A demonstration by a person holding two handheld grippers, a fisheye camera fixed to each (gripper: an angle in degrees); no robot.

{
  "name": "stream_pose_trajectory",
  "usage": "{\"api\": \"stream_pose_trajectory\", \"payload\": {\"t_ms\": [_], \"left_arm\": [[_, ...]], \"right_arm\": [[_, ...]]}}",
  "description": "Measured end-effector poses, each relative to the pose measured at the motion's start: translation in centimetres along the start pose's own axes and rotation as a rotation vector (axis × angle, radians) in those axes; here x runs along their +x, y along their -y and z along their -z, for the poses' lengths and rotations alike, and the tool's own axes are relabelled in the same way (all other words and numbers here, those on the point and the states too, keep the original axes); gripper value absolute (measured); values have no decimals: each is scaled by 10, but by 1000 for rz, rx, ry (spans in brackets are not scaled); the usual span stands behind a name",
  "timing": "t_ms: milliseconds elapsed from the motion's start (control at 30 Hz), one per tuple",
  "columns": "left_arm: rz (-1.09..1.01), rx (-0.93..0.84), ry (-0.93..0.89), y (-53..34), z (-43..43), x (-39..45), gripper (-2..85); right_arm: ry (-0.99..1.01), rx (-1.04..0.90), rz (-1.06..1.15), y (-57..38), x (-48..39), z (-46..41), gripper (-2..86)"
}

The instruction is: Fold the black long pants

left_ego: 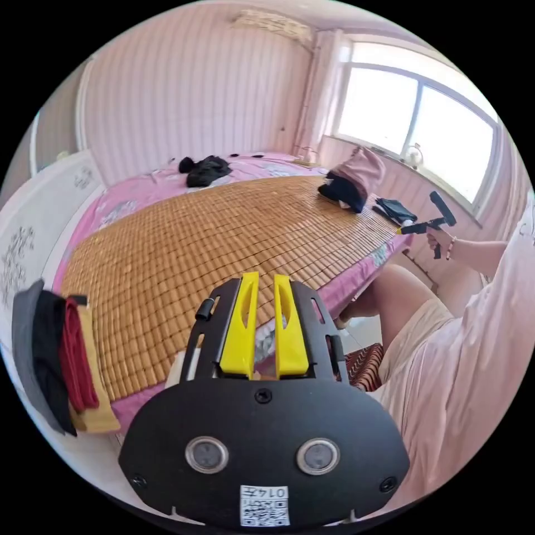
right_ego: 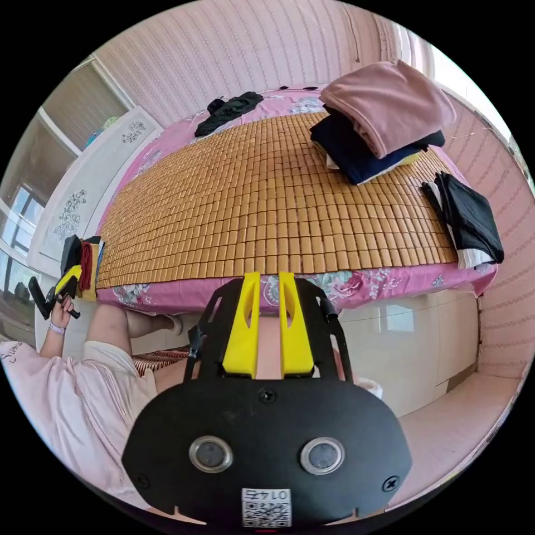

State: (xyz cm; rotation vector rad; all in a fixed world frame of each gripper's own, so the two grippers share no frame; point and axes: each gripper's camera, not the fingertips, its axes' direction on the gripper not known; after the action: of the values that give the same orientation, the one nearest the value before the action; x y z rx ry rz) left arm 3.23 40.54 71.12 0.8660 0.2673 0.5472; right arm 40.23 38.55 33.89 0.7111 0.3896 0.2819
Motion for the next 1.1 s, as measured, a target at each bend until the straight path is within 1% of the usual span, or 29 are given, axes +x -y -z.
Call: {"api": "stream_pose_trajectory", "payload": {"t_ms": [33,67,133,167,233,300,367,433,533,667,733,833,900,1000,1100], "left_arm": [[-81,16,-41,25,-26,29,66],[-116,24,-71,38,-38,43,71],[-251,30,-206,87,-86,98,83],[-285,25,-232,100,-98,113,86],[-413,12,-308,146,-145,172,94],[-495,10,-361,179,-181,216,100],[-566,0,-417,209,-219,259,107],[-657,-45,-495,244,-274,312,115],[-746,-117,-523,280,-339,377,120],[-774,-101,-523,310,-402,442,126],[-707,-133,-536,329,-447,476,134],[-608,-186,-556,350,-491,507,136],[-589,-192,-558,362,-506,519,135],[-556,-183,-528,379,-526,534,132],[-546,-263,-574,386,-548,551,109]], "right_arm": [[-12,20,-23,-5,13,5,63],[-33,56,-78,-14,39,14,67],[-56,106,-144,-24,75,26,73],[-77,144,-168,-29,97,33,78],[-129,184,-183,-32,127,41,87],[-212,219,-182,-29,165,47,107],[-242,237,-193,-26,193,49,113],[-241,245,-207,-21,222,51,114],[-290,261,-219,-15,261,55,115],[-333,242,-204,-1,302,50,118],[-333,209,-208,3,316,44,112],[-303,272,-224,-7,329,52,90],[-227,320,-244,-21,339,64,47],[-184,412,-225,-37,338,86,21],[-127,481,-189,-48,329,111,10]]}}
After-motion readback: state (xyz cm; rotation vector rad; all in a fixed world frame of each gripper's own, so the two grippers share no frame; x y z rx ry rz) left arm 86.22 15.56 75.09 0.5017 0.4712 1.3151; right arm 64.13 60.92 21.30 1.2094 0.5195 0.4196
